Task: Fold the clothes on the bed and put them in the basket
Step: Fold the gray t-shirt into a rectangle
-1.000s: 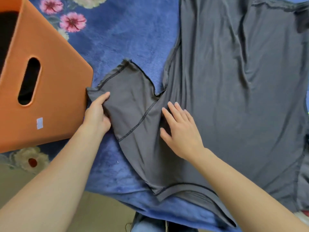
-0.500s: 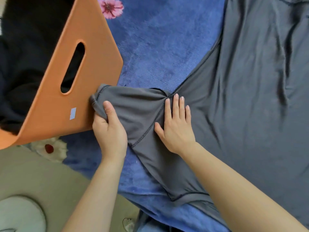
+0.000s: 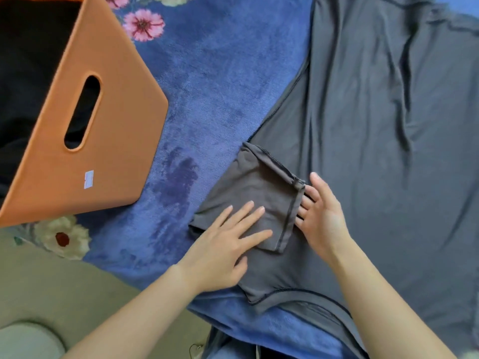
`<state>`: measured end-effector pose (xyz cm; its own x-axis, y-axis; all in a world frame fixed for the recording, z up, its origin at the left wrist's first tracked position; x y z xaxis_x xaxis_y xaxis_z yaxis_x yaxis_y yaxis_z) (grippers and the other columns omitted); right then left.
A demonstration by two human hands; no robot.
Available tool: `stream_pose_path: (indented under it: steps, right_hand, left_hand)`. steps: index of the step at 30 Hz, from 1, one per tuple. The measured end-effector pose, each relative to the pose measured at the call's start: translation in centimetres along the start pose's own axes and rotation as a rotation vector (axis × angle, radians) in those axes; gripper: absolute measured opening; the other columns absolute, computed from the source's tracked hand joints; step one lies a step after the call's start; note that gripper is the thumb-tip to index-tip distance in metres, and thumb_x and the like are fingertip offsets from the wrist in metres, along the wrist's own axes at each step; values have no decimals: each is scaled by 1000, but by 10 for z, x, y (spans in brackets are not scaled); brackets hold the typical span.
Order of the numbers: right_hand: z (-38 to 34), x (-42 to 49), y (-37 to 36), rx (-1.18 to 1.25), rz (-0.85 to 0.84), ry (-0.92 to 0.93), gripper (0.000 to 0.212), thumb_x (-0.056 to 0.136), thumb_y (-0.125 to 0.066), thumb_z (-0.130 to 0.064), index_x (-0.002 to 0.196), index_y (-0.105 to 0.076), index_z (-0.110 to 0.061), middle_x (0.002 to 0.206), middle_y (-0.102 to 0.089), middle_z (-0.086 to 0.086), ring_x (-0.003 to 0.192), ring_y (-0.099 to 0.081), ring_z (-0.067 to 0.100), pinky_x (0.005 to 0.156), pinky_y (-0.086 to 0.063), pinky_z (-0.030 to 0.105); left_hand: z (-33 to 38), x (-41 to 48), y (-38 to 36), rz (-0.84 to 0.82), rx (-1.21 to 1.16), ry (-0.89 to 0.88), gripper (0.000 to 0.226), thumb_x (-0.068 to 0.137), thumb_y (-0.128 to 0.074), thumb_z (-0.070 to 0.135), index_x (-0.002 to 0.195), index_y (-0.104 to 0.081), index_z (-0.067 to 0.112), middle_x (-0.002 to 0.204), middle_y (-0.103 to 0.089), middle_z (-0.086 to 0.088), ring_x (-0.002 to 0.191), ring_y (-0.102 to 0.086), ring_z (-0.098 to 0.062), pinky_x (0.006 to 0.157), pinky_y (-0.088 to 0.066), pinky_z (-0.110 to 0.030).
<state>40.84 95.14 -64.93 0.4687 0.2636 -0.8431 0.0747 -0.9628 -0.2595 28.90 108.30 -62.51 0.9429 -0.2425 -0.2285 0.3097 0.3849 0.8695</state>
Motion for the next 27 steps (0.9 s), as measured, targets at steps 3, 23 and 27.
stream_pose_path:
  steps: [3,23,27]
  right_hand:
    - [-4,0,-5,-367,68,193,23,82,-76,-17,102,-64,-14,87,-75,-7,79,-69,6,76,-53,25]
    - [59,-66,55,-981,206,275,12,89,-62,-25,89,-51,-21,70,-60,-4,70,-55,15,65,-43,30]
    - [52,-93,92,-1323,287,518,23,88,-58,-33,77,-43,-18,71,-45,-6,70,-45,18,61,-34,31]
  left_hand:
    - [-23,-15,2,150,-29,297,75,74,-55,14,146,-40,28,159,-23,-9,146,-18,-30,117,-23,-47]
    - [-72,-59,5,621,-775,1228,20,87,-70,21,104,-63,14,90,-64,-3,87,-59,-19,82,-45,-29]
    - [-49,-66,-18,688,-913,1336,57,82,-71,41,124,-48,11,108,-55,-1,96,-53,-15,97,-43,-36]
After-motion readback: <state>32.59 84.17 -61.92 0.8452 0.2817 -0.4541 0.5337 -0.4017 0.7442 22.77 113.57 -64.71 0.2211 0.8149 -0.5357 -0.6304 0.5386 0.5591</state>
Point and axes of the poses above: each hand's wrist, its own x-axis towards the middle knuckle, its own y-axis out of the back of the hand, z = x × y, the point moved 6 cm from there along x, towards the middle knuckle
